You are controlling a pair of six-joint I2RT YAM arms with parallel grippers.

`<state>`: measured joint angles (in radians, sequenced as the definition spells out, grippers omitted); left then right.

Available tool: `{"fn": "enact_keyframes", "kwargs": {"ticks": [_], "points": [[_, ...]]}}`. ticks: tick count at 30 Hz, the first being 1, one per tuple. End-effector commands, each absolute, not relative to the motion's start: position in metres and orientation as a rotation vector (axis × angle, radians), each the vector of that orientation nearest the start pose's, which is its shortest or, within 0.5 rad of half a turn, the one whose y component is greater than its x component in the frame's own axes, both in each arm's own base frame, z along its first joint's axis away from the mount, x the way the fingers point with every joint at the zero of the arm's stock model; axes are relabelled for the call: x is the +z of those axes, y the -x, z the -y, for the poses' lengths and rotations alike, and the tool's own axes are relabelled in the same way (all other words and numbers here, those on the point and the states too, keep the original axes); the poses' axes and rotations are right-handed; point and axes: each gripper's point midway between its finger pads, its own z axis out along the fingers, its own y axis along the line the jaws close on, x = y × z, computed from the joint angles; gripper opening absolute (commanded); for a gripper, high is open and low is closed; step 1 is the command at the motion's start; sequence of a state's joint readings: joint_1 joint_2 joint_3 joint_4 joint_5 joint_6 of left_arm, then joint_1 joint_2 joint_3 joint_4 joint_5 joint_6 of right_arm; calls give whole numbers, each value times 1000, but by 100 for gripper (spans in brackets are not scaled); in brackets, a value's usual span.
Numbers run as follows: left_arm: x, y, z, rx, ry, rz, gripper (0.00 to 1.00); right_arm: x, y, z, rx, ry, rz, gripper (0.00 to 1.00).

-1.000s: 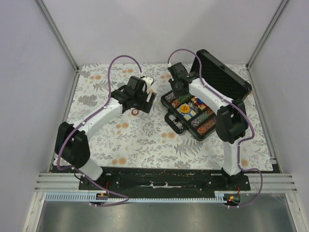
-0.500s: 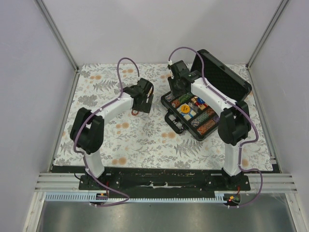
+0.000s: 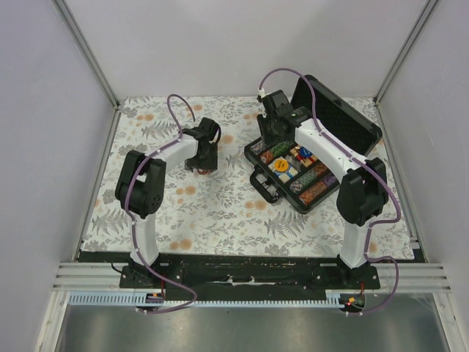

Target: Pack up texas hold em set

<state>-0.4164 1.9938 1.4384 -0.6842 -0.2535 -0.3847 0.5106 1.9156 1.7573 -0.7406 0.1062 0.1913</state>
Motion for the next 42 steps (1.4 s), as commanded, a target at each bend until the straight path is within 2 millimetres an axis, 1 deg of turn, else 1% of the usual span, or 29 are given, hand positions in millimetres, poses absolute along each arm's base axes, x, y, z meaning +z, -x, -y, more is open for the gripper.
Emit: {"fn": "enact_keyframes", "kwargs": {"ticks": [1, 7, 13, 18, 24, 29, 36, 42], "points": [[28, -403, 155, 67, 65, -2713, 74, 186, -430, -227, 189, 328, -2379, 39], [17, -405, 152, 48, 126, -2737, 72, 186, -430, -226, 188, 338, -2378, 39], [18, -405, 148, 63, 146, -2733, 67, 184, -430, -224, 187, 341, -2386, 39], [20, -405, 139, 102, 180, -2728, 69, 183, -431, -223, 201, 338, -2391, 39], [19, -411, 130, 84, 293, -2720, 69, 182, -428, -224, 218, 339, -2396, 38], [11, -411, 133, 51, 274, -2760, 67, 182, -427, -222, 216, 336, -2399, 38], [-1, -398, 139, 6, 249, -2827, 65, 182, -427, -221, 216, 334, -2398, 38], [-8, -388, 141, -5, 241, -2874, 53, 182, -427, -221, 218, 331, -2398, 38]]}}
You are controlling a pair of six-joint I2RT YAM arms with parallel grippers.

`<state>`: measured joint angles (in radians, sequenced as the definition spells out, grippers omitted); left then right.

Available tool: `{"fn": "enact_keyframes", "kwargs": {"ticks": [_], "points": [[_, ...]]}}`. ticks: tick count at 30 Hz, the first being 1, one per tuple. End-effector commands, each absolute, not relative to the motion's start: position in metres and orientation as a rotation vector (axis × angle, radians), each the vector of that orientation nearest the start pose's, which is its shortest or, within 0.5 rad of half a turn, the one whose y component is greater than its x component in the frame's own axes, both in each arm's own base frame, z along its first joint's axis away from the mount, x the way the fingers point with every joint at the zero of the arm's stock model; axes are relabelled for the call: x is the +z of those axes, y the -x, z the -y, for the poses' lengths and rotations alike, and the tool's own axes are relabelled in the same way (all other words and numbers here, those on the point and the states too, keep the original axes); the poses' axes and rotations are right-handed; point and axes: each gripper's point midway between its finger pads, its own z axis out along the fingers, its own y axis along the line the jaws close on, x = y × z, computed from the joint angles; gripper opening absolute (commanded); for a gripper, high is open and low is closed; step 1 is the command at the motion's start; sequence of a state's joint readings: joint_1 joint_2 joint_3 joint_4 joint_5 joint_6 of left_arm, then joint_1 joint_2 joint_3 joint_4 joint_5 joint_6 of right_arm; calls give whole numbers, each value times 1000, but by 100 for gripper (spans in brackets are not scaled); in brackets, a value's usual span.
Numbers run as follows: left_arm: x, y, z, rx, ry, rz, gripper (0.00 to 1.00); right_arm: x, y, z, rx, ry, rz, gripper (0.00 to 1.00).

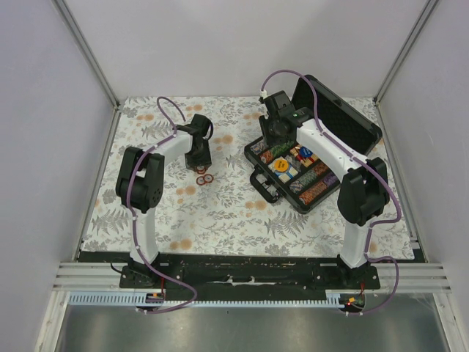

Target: Pack up texas hold em set

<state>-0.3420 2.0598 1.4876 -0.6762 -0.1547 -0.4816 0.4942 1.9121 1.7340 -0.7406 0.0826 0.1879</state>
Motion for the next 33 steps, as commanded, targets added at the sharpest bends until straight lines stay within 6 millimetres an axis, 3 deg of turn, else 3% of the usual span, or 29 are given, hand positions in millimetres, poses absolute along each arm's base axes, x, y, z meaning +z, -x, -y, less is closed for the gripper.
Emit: {"fn": "enact_keyframes", "kwargs": {"ticks": [1, 9, 22, 33], "points": [[-9, -387, 140, -1, 239, -2880, 50, 182, -427, -221, 215, 329, -2401, 38], [0, -386, 142, -21, 240, -2869, 36, 183, -426, -224, 238, 322, -2401, 38], [47, -401, 147, -88, 256, -2753, 36, 182, -422, -232, 303, 307, -2416, 38], [58, -396, 147, -107, 257, -2736, 36, 183, -419, -239, 333, 317, -2417, 38]]}}
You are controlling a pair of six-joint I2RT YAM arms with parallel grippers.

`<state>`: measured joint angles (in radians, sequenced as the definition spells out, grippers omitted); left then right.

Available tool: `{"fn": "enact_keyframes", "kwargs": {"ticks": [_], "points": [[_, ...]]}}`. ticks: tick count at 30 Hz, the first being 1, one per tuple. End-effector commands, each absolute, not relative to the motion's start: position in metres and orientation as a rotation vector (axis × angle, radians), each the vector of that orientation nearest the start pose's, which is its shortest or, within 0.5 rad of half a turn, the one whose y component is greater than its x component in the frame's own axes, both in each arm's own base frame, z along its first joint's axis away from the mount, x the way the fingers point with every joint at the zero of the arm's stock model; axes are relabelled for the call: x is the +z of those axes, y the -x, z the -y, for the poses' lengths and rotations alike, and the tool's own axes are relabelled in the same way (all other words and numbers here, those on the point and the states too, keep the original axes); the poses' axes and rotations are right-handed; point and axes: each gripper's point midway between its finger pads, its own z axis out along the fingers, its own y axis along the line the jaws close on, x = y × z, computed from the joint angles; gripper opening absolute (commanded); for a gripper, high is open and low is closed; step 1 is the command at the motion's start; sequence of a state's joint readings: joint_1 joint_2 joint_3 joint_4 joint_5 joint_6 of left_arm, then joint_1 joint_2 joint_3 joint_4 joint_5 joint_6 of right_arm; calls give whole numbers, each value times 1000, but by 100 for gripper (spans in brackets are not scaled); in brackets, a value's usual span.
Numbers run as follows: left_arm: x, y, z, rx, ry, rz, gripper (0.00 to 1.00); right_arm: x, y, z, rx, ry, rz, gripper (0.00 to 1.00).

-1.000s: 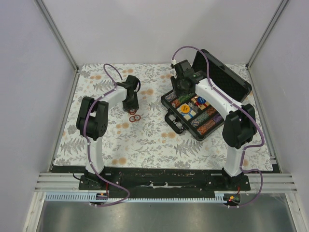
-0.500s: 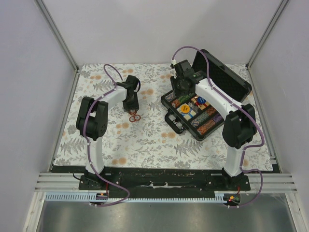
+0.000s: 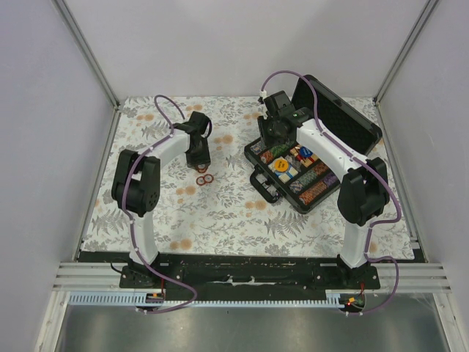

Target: Pack up texas hold em set

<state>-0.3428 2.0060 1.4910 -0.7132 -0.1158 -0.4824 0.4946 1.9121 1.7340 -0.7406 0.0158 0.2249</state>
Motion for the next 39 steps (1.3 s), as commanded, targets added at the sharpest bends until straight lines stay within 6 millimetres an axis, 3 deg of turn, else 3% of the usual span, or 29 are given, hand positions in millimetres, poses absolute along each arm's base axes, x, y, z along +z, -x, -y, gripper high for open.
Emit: {"fn": "enact_keyframes", "kwargs": {"ticks": [1, 10, 14, 18, 24, 33, 39], "points": [[60, -396, 148, -115, 254, -2730, 36, 182, -419, -239, 331, 320, -2419, 38], [81, -388, 161, -181, 236, -2705, 35, 180, -408, -259, 431, 364, -2425, 39], [101, -390, 170, -216, 293, -2684, 34, 172, -396, -276, 596, 371, -2409, 47], [116, -394, 176, -225, 366, -2645, 32, 177, -384, -302, 848, 349, -2274, 57], [136, -400, 177, -186, 461, -2566, 31, 177, -374, -325, 1092, 233, -2110, 65], [177, -401, 182, -181, 572, -2478, 27, 185, -374, -352, 1221, 57, -1909, 75], [193, -392, 185, -212, 643, -2452, 27, 193, -370, -374, 1276, 17, -1819, 77]]}}
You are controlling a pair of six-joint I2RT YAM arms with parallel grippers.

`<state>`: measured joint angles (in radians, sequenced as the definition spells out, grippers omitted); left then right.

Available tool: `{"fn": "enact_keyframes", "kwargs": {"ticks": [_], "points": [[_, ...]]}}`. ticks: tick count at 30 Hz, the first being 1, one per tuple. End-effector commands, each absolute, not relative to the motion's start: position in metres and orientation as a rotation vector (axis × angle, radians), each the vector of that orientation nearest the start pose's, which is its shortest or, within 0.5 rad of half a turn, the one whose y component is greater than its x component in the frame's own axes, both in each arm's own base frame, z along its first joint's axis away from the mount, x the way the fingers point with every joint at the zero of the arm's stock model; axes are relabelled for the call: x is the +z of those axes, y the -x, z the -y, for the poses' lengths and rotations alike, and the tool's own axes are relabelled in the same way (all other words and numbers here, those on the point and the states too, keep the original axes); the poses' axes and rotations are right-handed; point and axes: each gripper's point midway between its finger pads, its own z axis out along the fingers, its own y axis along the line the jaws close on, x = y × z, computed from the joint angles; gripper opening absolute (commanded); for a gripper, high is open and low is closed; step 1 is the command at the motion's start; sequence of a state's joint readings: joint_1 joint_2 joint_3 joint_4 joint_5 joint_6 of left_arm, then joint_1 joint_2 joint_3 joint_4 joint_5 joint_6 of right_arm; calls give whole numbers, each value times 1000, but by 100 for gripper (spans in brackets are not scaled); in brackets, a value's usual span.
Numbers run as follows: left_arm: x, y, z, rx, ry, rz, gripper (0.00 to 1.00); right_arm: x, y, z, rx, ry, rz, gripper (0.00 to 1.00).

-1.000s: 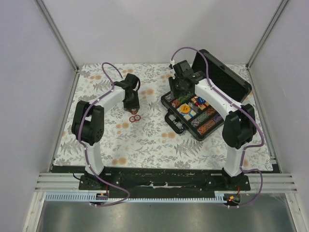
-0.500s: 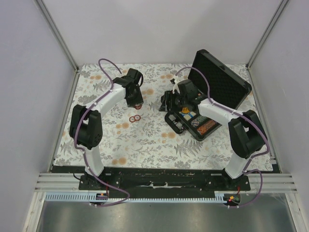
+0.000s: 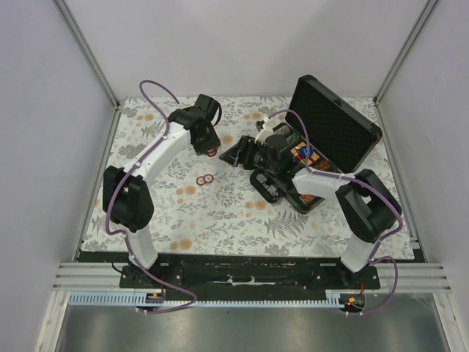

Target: Pack up texas hold em set

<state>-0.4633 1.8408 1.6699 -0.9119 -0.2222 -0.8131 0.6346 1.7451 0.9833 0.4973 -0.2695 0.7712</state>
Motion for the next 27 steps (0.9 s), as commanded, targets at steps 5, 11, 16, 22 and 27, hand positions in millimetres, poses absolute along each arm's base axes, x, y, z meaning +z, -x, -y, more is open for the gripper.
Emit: {"fn": "enact_keyframes", "kwargs": {"ticks": [5, 11, 16, 22, 27], "points": [[202, -385, 189, -256, 662, -2456, 27, 195, -364, -390, 1315, 12, -1771, 77], [207, -375, 192, -290, 668, -2469, 26, 193, -370, -397, 1260, -29, -1747, 78], [208, -371, 195, -315, 666, -2482, 27, 192, -377, -404, 1249, -64, -1714, 78], [208, -368, 195, -326, 675, -2491, 27, 199, -384, -409, 1301, -115, -1631, 77], [211, -371, 198, -345, 671, -2488, 27, 206, -383, -415, 1356, -118, -1581, 76]]}}
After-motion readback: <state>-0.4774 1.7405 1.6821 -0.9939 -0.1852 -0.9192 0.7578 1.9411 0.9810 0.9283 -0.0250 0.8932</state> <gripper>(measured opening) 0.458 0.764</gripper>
